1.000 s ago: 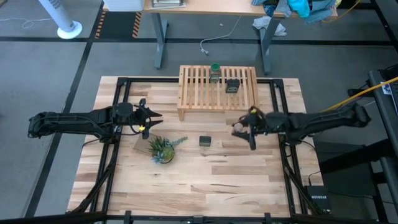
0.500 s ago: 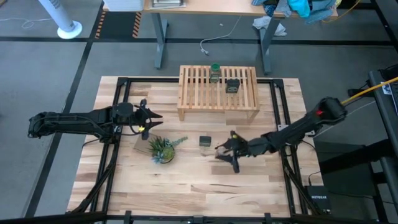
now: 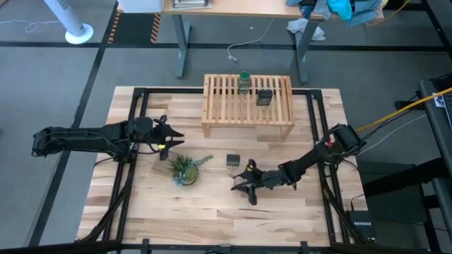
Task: Shelf spices
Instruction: Remove the brown seasoning bottle from the shelf
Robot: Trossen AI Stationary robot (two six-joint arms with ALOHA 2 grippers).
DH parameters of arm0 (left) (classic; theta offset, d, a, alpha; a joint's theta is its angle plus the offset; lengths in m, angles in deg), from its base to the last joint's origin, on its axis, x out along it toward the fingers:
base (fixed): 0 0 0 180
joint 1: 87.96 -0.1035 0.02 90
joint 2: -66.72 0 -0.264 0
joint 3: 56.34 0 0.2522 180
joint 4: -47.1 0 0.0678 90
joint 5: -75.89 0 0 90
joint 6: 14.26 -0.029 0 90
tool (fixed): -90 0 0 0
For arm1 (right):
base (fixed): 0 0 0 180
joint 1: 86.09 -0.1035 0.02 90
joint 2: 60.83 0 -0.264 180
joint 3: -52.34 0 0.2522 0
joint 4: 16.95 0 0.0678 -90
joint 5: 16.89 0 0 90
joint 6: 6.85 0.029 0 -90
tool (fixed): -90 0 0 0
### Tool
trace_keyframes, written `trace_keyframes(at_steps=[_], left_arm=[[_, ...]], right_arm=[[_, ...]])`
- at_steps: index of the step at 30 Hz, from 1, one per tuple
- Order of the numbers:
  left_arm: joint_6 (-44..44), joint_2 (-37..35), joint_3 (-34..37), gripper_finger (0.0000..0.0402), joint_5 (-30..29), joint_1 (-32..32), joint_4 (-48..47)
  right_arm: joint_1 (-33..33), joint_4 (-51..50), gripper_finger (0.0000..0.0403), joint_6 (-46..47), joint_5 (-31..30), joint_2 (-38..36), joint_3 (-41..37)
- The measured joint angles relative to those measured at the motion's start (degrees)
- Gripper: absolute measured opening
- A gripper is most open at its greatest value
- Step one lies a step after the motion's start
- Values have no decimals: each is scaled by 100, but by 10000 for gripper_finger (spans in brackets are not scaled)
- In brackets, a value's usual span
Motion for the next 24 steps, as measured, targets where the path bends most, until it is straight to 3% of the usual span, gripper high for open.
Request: trace_keyframes(at_steps=[12, 24], left_arm=[[137, 0, 0, 116, -2, 0, -270], [87, 0, 0, 116, -2, 0, -433]], right_arm=[[0, -99, 193, -272, -638, 285, 184], [0, -399, 198, -266, -614, 285, 185]])
